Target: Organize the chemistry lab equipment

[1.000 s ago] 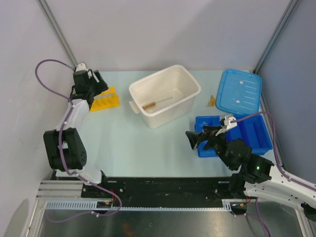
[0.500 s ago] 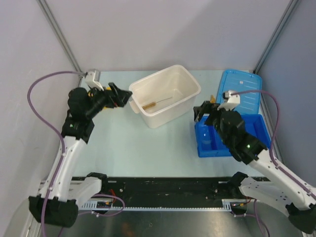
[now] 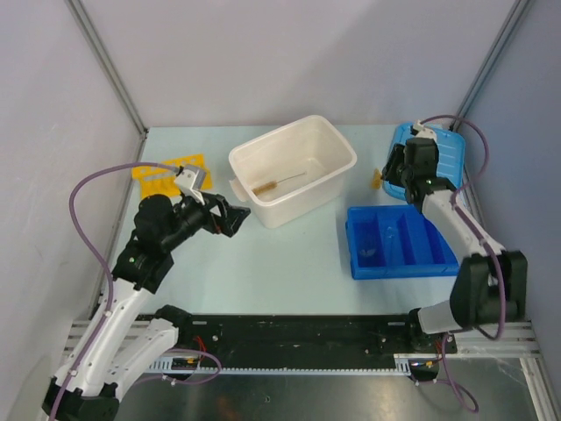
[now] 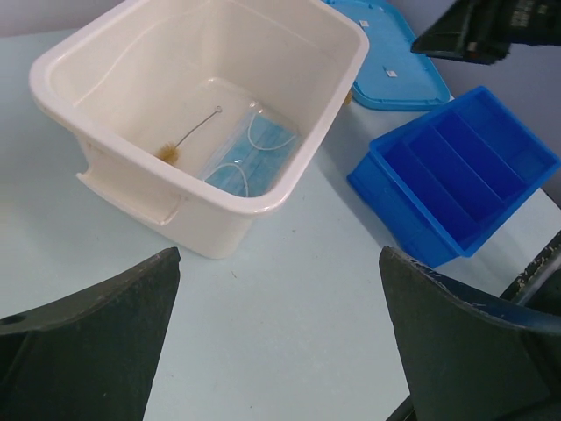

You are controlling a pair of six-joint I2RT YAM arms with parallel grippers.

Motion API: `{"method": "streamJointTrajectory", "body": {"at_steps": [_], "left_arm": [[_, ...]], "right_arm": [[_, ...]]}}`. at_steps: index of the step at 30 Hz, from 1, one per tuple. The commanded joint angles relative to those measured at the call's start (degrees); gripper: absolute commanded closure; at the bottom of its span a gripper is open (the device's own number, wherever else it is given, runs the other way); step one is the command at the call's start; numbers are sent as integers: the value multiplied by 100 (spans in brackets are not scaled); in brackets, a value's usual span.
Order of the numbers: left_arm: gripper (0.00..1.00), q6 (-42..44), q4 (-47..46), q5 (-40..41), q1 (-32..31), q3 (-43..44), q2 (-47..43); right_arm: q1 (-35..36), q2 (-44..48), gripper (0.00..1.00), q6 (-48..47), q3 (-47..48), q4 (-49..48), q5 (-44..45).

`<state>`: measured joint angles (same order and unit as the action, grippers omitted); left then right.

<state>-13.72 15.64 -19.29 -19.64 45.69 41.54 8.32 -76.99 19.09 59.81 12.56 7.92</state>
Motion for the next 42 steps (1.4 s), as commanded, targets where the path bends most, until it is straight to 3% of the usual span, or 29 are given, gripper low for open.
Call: {"method": "streamJointTrajectory", "body": {"at_steps": [1, 7, 19, 28, 42], "left_arm": [[1, 319, 99, 659, -239, 74, -194], [1, 375, 223, 1052, -322, 118, -347], [0, 344, 238, 1241, -328, 116, -351], [1, 343, 233, 1269, -325, 111, -354], [1, 343, 237, 1256, -323, 107, -355]], "right_arm": [[-297, -993, 59, -481, 859, -133, -414], [-430, -2434, 66, -766, 1997, 257, -475], [-402, -4376, 63, -1248, 4071, 1344, -573], [-369, -4919, 55, -1469, 4491, 1665, -308], [-327, -5357, 60, -1600, 4821, 1826, -429]]}}
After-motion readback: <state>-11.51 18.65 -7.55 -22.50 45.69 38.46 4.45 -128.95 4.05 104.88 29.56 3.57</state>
